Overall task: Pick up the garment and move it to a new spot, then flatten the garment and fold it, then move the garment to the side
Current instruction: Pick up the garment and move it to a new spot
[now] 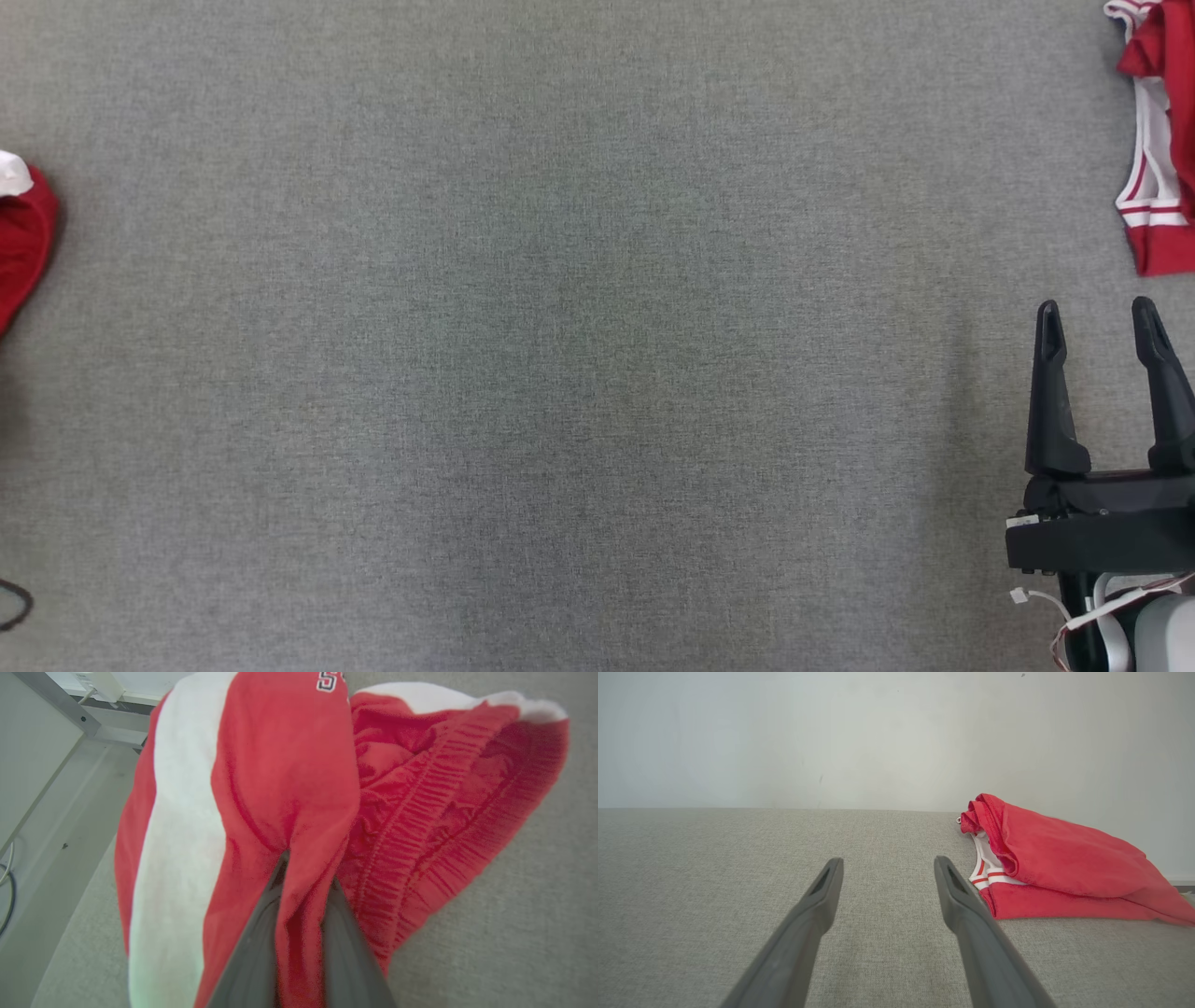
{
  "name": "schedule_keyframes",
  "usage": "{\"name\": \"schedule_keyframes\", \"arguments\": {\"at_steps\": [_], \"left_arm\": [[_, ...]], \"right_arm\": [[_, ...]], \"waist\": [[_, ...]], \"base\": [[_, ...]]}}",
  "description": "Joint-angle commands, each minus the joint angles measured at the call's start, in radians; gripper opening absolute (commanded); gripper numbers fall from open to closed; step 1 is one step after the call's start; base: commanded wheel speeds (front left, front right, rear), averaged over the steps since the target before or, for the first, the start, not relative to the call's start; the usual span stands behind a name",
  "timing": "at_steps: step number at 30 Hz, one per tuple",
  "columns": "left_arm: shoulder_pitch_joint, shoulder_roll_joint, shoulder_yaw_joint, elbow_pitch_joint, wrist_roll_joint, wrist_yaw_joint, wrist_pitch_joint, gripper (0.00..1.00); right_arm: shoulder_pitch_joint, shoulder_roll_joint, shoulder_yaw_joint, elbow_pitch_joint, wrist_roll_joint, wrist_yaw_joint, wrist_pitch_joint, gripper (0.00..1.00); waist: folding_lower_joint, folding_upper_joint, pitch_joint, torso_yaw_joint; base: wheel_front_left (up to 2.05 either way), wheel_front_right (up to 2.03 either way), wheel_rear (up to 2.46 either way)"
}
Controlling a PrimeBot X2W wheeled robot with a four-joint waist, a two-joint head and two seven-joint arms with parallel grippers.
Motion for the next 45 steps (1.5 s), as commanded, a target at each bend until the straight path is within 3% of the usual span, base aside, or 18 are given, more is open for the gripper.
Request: {"name": "schedule_keyframes", "arguments": {"at_steps": [1, 9, 15, 21, 33, 39, 45], "left_arm": [[0.014, 0.012, 0.001, 0.008, 0.002, 0.001, -0.035, 0.00], [-0.101, 0.051, -0.008, 0.002, 0.068, 0.006, -0.306, 0.00], [-0.213, 0.051, -0.051, -0.096, 0.117, 0.002, -0.349, 0.00], [-0.287, 0.015, -0.107, -0.233, 0.149, 0.003, -0.320, 0.00], [-0.296, -0.169, -0.240, -0.618, 0.142, 0.052, -0.145, 0.00], [-0.225, -0.281, -0.307, -0.674, 0.124, 0.077, -0.131, 0.00], [-0.082, -0.342, -0.341, -0.657, 0.090, 0.105, -0.162, 0.00]], "right_arm": [[-0.009, 0.004, 0.001, 0.004, 0.004, -0.003, -0.007, 1.00], [-0.008, 0.014, 0.016, 0.062, 0.022, -0.003, -0.038, 1.00], [-0.002, 0.025, 0.035, 0.126, 0.045, -0.003, -0.071, 1.00], [0.008, 0.033, 0.045, 0.173, 0.065, -0.003, -0.096, 1.00], [0.015, 0.041, 0.063, 0.249, 0.103, -0.003, -0.133, 1.00], [0.016, 0.042, 0.068, 0.267, 0.126, -0.003, -0.141, 1.00], [0.021, 0.042, 0.066, 0.270, 0.138, -0.003, -0.141, 1.00]], "waist": [[0.0000, 0.0000, -0.010, -0.003], [0.0000, 0.0000, -0.090, -0.002], [0.0000, 0.0000, -0.167, -0.013], [0.0000, 0.0000, -0.221, -0.047], [0.0000, 0.0000, -0.277, -0.203], [0.0000, 0.0000, -0.272, -0.266], [0.0000, 0.0000, -0.264, -0.279]], "base": [[0.00, 0.00, 0.00], [0.00, 0.00, 0.00], [0.00, 0.00, 0.00], [0.00, 0.00, 0.00], [0.00, 0.00, 0.00], [0.00, 0.00, 0.00], [0.00, 0.00, 0.00]]}}
